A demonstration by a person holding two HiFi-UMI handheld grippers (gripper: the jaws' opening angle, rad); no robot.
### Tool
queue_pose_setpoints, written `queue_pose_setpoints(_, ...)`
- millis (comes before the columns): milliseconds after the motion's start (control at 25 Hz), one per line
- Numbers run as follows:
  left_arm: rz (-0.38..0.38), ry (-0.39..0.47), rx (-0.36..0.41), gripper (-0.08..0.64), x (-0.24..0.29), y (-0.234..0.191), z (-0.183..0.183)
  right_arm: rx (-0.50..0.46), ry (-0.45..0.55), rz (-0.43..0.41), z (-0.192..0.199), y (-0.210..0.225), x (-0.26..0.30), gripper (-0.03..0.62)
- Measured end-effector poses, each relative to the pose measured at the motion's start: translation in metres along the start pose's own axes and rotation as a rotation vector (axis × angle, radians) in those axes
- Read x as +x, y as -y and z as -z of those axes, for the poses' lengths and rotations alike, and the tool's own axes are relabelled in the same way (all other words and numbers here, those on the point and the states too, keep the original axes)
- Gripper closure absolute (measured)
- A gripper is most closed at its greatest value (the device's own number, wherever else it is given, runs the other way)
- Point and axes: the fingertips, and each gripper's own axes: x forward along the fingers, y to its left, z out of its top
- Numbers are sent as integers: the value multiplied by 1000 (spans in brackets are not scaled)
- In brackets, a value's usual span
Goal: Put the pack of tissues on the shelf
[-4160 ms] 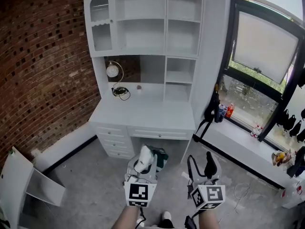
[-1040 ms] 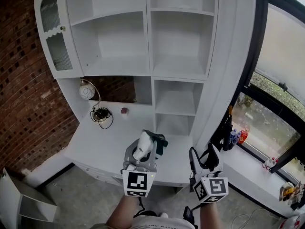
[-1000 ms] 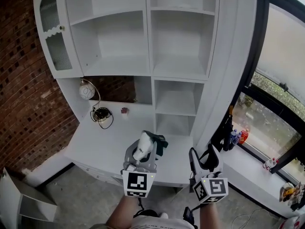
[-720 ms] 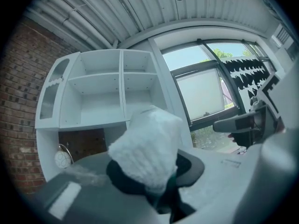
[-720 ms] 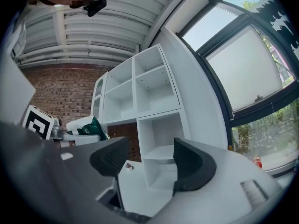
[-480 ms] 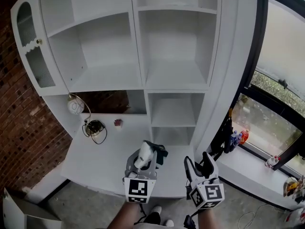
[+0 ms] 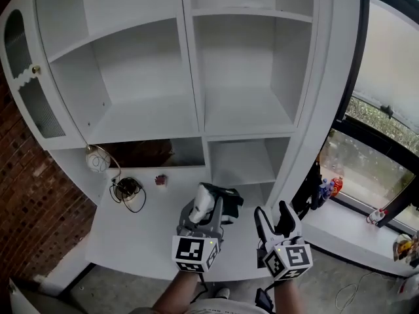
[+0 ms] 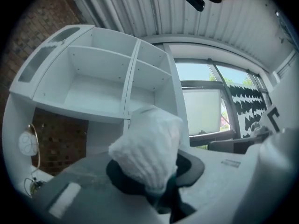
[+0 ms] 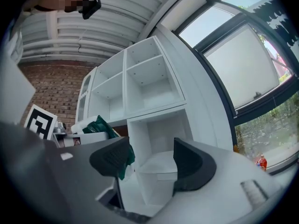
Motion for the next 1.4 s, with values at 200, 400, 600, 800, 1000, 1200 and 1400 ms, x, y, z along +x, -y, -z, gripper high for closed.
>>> queue_pose_setpoints(200, 54, 29, -162, 454, 10, -5, 8, 39, -26, -14, 15, -7, 14, 301)
queue_pose_setpoints(400, 89, 39, -328, 455, 15, -1, 17, 74, -74, -43, 31, -11, 17, 301)
queue_pose_setpoints(600, 119, 51, -528, 455, 28, 6, 29, 91, -116, -86, 38, -3, 21, 301)
queue_pose_setpoints(800, 123, 64, -660, 454, 36, 19, 36, 129, -165, -173, 44, 2, 26, 313)
queue_pose_setpoints(1000, 104, 80, -725, 455, 39, 22, 38, 137, -180, -263, 42, 1, 30, 362)
queue_pose_setpoints(1200, 97, 92, -777, 455, 41, 24, 39, 142, -176, -315, 41, 2, 31, 433)
queue_pose_setpoints(1400, 70, 76, -789, 455, 40, 22, 46, 146, -194, -342, 44, 1, 31, 514)
